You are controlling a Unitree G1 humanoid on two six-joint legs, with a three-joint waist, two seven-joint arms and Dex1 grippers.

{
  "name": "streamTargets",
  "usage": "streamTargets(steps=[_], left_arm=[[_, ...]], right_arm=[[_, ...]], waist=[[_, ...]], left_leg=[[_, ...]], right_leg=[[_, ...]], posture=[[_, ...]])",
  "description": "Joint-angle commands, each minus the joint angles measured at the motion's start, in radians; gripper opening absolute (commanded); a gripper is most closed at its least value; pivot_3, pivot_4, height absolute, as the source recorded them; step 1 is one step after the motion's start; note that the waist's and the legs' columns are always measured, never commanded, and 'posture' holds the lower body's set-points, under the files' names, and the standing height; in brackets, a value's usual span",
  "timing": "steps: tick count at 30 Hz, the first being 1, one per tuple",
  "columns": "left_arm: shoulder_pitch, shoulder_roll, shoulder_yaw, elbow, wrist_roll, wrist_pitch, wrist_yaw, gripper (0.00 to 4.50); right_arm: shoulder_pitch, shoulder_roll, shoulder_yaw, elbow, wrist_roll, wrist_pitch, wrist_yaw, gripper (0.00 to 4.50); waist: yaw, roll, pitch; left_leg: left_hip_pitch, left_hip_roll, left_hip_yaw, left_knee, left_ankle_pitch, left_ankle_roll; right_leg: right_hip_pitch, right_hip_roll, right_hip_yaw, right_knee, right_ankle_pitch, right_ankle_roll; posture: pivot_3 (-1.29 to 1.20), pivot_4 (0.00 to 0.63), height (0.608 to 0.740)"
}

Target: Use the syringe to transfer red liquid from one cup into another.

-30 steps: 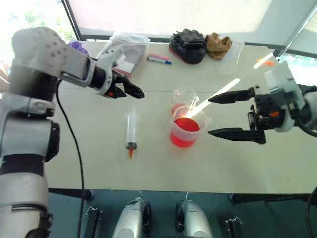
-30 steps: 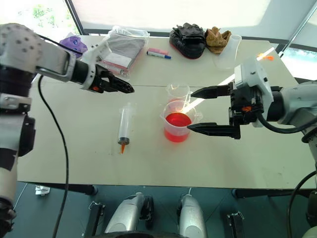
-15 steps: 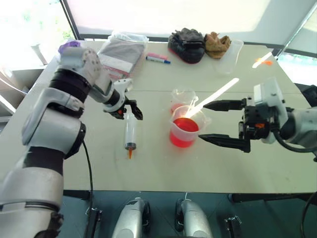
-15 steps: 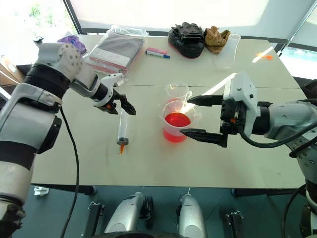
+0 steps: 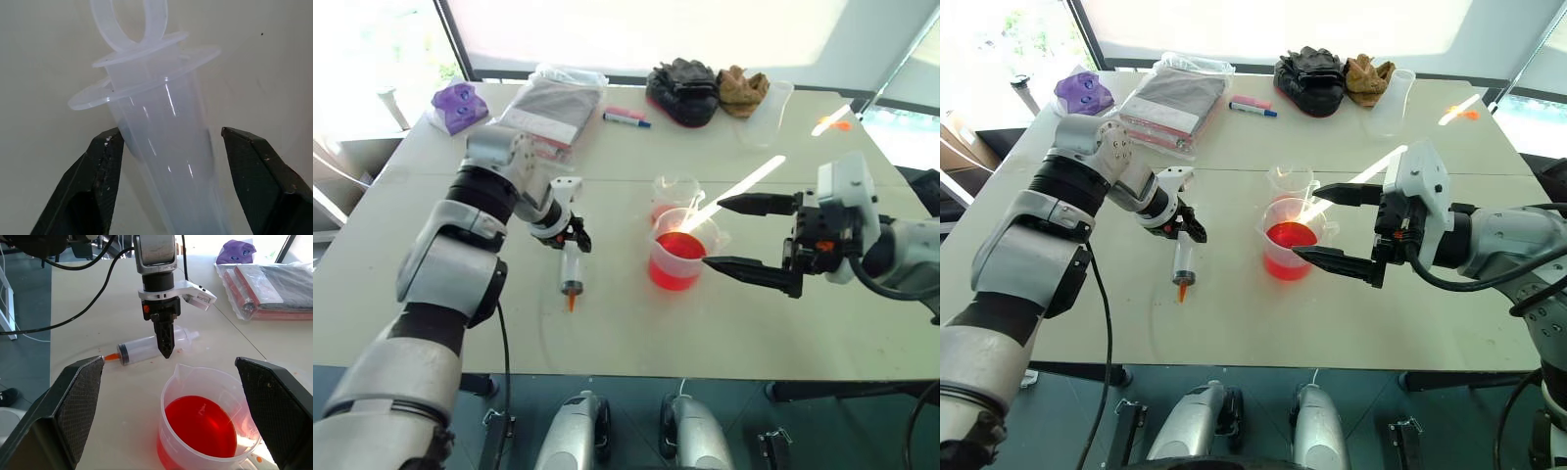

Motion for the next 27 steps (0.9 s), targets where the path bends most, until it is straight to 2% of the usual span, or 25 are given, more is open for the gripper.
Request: streamTargets(steps=[1,4,10,15,17,20,22,24,26,27], left_arm=[[0.033,-0.016,0.014,-0.005,0.025,0.008,-0.012,1.98],[0.037,-0.014,0.025,-0.008,0.034,0.008,-0.015,1.67],[0.028,0.020,0.095,-0.125,0.028,0.008,-0.079,1.55],[-0.111,0.108,0.173,-0.203,0.006,-0.019,-0.269,1.55],[-0.177,0.173,0.139,-0.275,0.026,-0.155,-0.433,1.55],[-0.211,0.198,0.148,-0.295,0.051,-0.288,-0.570,1.55],[-0.186,0.176,0.213,-0.320,0.063,-0.418,-0.583,1.55],[-0.143,0.067,0.377,-0.339,0.027,-0.574,-0.479,1.55],[-0.078,-0.011,0.442,-0.420,0.049,-0.748,-0.430,1.55],[-0.056,-0.028,0.437,-0.449,0.059,-0.767,-0.442,1.55]], right_arm=[[-0.005,0.000,-0.029,-0.019,0.014,-0.015,-0.006,4.50],[-0.002,0.000,-0.029,-0.020,0.019,-0.014,-0.006,4.50],[0.006,-0.002,-0.031,-0.013,0.018,-0.015,0.001,4.50],[0.016,-0.024,-0.112,0.022,0.063,0.004,0.011,4.50],[-0.028,-0.032,-0.171,0.094,0.083,0.002,-0.004,4.50],[-0.088,-0.033,-0.201,0.178,0.061,-0.026,-0.030,4.50],[-0.160,-0.021,-0.173,0.238,-0.026,-0.089,-0.078,4.50],[-0.307,0.009,-0.103,0.321,-0.184,-0.209,-0.185,4.50],[-0.377,0.020,-0.063,0.356,-0.261,-0.273,-0.202,4.50],[-0.392,0.024,-0.052,0.367,-0.281,-0.290,-0.199,4.50]], waist=[[0.000,0.001,0.000],[0.002,0.001,-0.001],[0.003,0.001,-0.001],[-0.003,-0.003,0.002],[-0.004,-0.003,0.002],[-0.003,-0.002,0.001],[-0.003,0.002,-0.001],[-0.005,0.002,-0.001],[-0.005,0.003,0.000],[-0.004,0.002,0.000]], left_leg=[[0.000,0.000,0.000,0.000,0.000,0.000],[0.000,0.000,0.000,0.000,0.000,0.000],[0.000,0.000,-0.001,0.000,0.000,-0.001],[-0.004,0.000,0.000,0.001,0.001,-0.001],[-0.004,0.000,0.000,0.000,0.001,-0.001],[-0.003,0.000,0.001,0.000,0.000,-0.001],[-0.001,0.000,0.000,-0.001,0.000,-0.001],[-0.001,0.000,0.000,-0.001,0.000,-0.001],[-0.001,0.000,0.001,0.000,0.002,-0.002],[-0.002,0.000,0.001,0.000,0.003,-0.001]], right_leg=[[0.000,0.000,0.000,0.000,0.000,0.000],[0.000,-0.001,0.000,0.000,0.000,0.000],[0.000,-0.001,0.001,0.001,0.000,0.000],[-0.004,-0.001,0.000,0.002,0.000,0.000],[-0.004,0.000,0.000,0.001,0.000,0.000],[-0.003,0.001,-0.001,0.000,0.000,-0.001],[-0.001,0.001,-0.001,-0.001,0.000,-0.001],[-0.001,0.000,-0.001,0.000,0.000,-0.001],[-0.003,0.000,0.001,0.000,0.002,-0.003],[-0.003,0.000,0.001,0.000,0.002,-0.004]], posture=[[0.00,0.150,0.740],[0.00,0.150,0.740],[0.00,0.150,0.740],[0.00,0.150,0.740],[0.00,0.150,0.740],[0.00,0.150,0.740],[0.00,0.150,0.740],[0.00,0.150,0.740],[0.00,0.150,0.740],[0.00,0.150,0.740]])
